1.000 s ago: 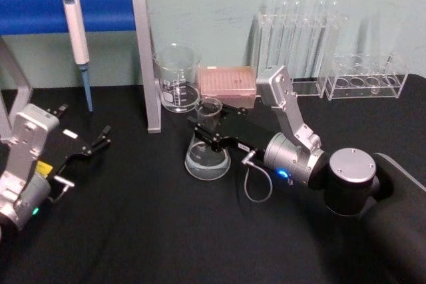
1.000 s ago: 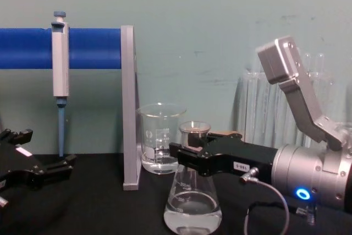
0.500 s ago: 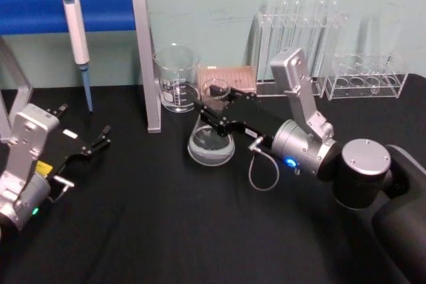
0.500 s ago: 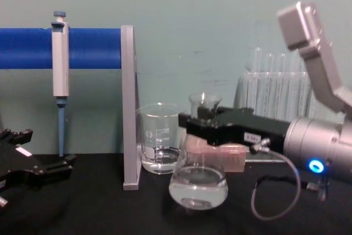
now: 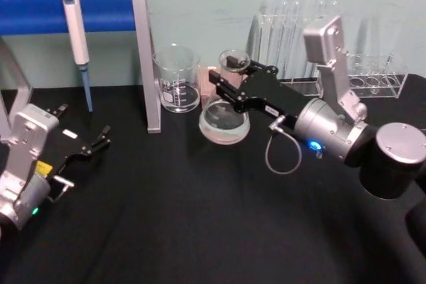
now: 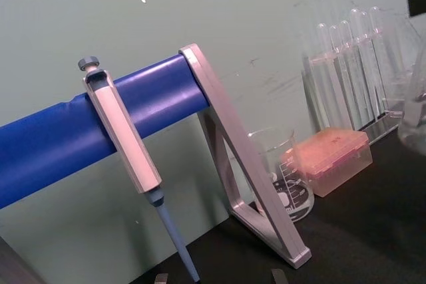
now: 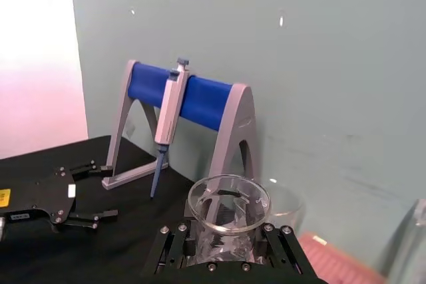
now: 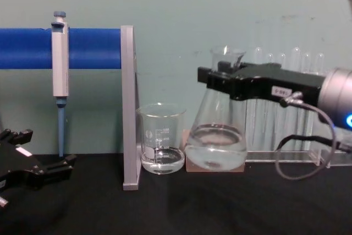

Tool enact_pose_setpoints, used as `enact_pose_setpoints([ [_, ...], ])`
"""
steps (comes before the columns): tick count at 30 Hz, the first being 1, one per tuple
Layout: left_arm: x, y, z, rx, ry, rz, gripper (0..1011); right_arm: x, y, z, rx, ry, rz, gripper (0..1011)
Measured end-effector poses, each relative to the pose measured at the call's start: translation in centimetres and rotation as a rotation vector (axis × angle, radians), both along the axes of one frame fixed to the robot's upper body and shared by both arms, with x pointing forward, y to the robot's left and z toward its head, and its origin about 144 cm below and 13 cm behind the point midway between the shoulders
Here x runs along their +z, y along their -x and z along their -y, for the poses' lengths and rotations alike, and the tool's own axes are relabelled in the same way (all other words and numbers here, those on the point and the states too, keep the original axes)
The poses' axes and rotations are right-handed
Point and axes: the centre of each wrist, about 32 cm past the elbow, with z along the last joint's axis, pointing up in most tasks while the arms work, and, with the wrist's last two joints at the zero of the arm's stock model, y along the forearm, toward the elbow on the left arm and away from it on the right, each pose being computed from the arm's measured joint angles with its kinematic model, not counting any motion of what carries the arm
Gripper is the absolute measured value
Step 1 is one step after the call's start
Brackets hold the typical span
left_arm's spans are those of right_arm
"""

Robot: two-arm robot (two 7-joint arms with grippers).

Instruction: Grasp the erlenmeyer flask with one hand, shake it three times, then place it back.

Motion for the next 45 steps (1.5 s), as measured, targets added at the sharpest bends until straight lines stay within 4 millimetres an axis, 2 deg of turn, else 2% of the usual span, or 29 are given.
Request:
enact_pose_setpoints([
  [7, 0.0, 0.0, 0.0, 0.0, 0.0, 0.0, 1001, 0.8, 0.9, 0.9, -0.012, -0.002, 0.016, 456],
  [17, 0.0, 0.0, 0.0, 0.0, 0.0, 0.0, 1001, 0.8, 1.4, 1.6, -0.028, -0.001, 0.011, 457],
  [35, 0.0, 0.0, 0.0, 0.0, 0.0, 0.0, 1001, 0.3, 1.4, 1.7, -0.033, 0.004, -0.005, 457],
  [45, 0.0, 0.0, 0.0, 0.0, 0.0, 0.0, 1001, -0.2, 1.3, 1.5, 0.033, 0.006, -0.003, 457],
])
